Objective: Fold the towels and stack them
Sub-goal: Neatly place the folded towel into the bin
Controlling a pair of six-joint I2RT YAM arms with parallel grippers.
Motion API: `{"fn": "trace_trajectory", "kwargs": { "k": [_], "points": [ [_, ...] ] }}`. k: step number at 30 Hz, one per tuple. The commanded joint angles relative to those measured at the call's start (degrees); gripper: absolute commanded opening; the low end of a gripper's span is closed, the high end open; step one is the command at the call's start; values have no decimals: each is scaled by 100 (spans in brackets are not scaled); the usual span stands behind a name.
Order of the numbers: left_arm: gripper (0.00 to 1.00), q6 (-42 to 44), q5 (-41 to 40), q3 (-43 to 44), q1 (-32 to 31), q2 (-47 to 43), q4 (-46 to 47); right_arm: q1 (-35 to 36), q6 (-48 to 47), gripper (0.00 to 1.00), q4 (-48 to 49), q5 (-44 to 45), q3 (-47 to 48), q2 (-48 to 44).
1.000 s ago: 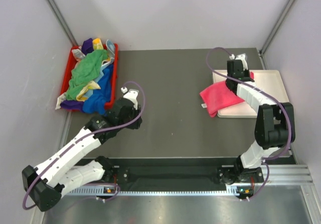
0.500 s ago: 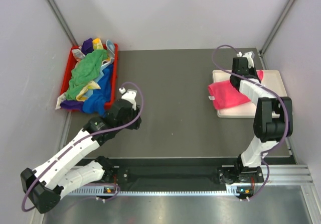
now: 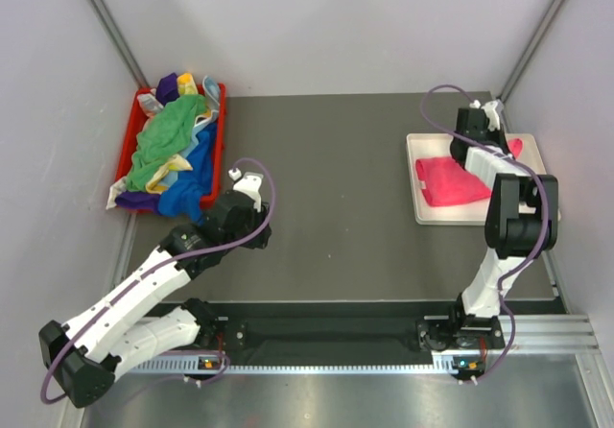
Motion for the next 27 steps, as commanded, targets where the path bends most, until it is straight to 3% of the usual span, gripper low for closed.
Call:
{"fn": "trace_trajectory", "kwargs": {
  "k": [1, 9, 15, 19, 22, 27],
  "points": [
    [45, 55, -122, -36, -47, -62, 150, -163, 135, 0, 97, 155, 246, 77],
    [46, 64, -78, -27, -73, -18, 159, -216, 573, 2, -587, 110, 631, 437],
    [46, 73, -34, -36, -73, -1, 176, -251, 759, 40, -913, 146, 816, 499],
    [46, 82, -25, -36, -73, 0, 177, -286, 970, 86, -1300, 119, 975, 438],
    [46, 82, -16, -36, -73, 17, 185, -295, 1154, 96, -1537, 76, 1159, 376],
    [46, 82, -86, -18, -73, 157, 168, -268, 2050, 98, -2407, -872, 1564, -193]
  ]
}}
